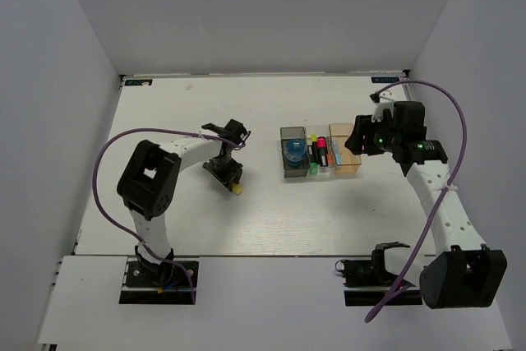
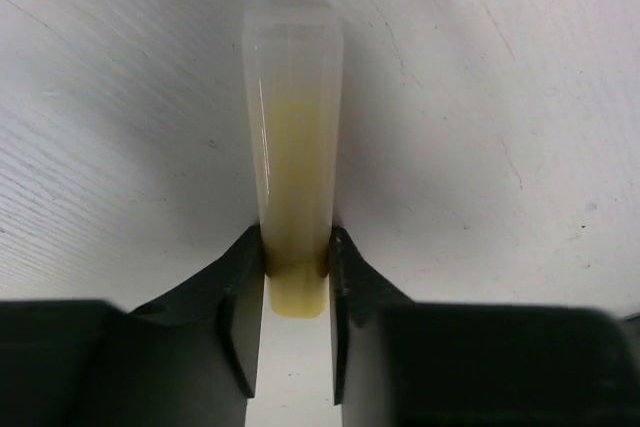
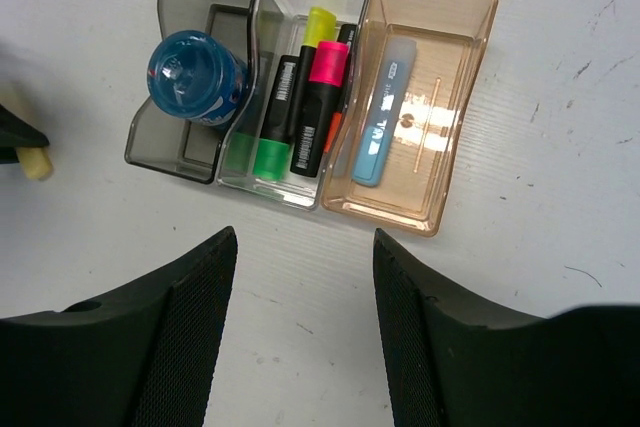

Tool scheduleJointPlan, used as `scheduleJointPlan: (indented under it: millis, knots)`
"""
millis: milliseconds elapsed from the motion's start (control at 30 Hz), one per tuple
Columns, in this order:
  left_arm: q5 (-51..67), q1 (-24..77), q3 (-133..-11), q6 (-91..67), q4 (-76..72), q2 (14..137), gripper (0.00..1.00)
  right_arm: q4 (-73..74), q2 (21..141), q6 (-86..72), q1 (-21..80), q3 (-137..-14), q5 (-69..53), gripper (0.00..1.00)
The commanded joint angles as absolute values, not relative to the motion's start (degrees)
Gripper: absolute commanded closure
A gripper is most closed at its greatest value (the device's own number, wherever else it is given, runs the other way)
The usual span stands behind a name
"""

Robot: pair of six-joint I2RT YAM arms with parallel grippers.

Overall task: Sort the stationery into containers
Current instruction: Grab a piece of stationery with the left arm, then place the stationery into the container

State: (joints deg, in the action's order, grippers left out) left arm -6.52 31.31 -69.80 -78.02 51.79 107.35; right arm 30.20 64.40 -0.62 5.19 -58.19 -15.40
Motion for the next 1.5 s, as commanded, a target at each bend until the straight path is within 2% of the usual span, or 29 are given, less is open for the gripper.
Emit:
scheduleJointPlan:
  millis: [0,33,67,100,233,267,300,333,367,467,500,533,567,600,667,700,733,800,1000,1233,1467]
  knots:
    - [-8.53,31.64,-67.15,-78.84,47.47,109.60,0.81,29.44,62.84,-2.11,4.04,-57.39,-18.54,0.40]
    - [-8.26,31.64,-67.32,-77.71,47.55,109.08,0.86,29.36,62.67,-2.02,3.61,-57.57,-18.89,0.40]
    - [-8.17,31.99,-67.76,-76.91,47.55,108.64,0.97,29.79,62.49,-1.67,3.34,-57.39,-19.68,0.38]
    - [-9.04,32.86,-70.20,-72.73,48.68,107.94,1.00,30.14,62.40,-1.32,3.08,-57.48,-20.12,0.10]
    - [-16.33,40.23,-77.76,-62.16,53.70,104.25,1.00,32.25,60.31,4.13,2.72,-56.08,-23.38,0.09]
    - [-19.04,41.56,-80.05,-60.66,55.09,102.59,1.00,32.26,59.95,4.39,2.29,-55.47,-24.42,0.17]
    - [-20.73,45.23,-81.29,-56.64,55.72,102.22,1.00,31.82,59.42,4.31,2.29,-55.02,-25.13,0.42]
    - [-20.92,46.13,-83.13,-54.86,55.64,101.78,1.00,31.64,58.02,3.61,2.20,-53.89,-24.44,0.77]
    - [-20.74,47.19,-84.62,-53.10,54.50,100.56,1.00,31.29,57.66,2.99,1.85,-53.53,-24.26,1.00]
    - [-17.94,50.53,-87.80,-47.30,49.49,99.93,1.00,30.59,55.29,1.85,1.67,-52.39,-23.30,1.00]
    - [-17.84,51.49,-88.15,-45.89,48.44,99.93,1.00,30.24,54.85,1.58,1.58,-52.21,-21.38,0.86]
    - [-15.49,52.29,-89.29,-43.96,43.03,100.45,1.00,29.54,53.28,1.58,1.50,-51.68,-19.70,0.47]
    - [-14.60,52.73,-89.73,-43.95,41.24,100.46,1.00,29.53,52.83,0.97,1.49,-51.51,-19.69,0.36]
    - [-13.72,52.56,-90.43,-43.16,39.74,102.63,1.00,29.36,51.26,0.71,1.49,-50.89,-16.56,0.30]
    - [-7.31,52.12,-95.16,-42.72,34.56,105.19,1.00,28.31,50.19,0.35,1.32,-49.75,-13.64,0.30]
    - [-4.25,51.95,-98.93,-43.15,32.89,110.08,1.00,28.04,49.84,0.35,1.49,-49.31,-12.75,0.55]
    - [-2.22,51.60,-100.53,-43.07,31.83,111.69,1.00,26.82,48.62,-1.56,1.41,-48.18,-11.18,0.72]
    - [2.71,50.89,-107.26,-44.37,28.15,116.34,1.00,26.37,47.56,-2.28,1.32,-46.85,-8.80,1.00]
    - [7.20,49.75,-117.50,-46.66,20.75,127.43,1.00,23.12,44.48,-2.47,0.70,-43.25,-4.75,1.00]
    - [11.24,48.17,-115.49,-52.81,9.51,132.27,1.00,22.85,44.47,-2.46,0.62,-42.80,-4.30,1.00]
    - [13.80,47.81,-117.15,-55.63,6.41,136.40,0.96,22.85,44.21,-2.46,0.62,-42.63,-4.57,1.00]
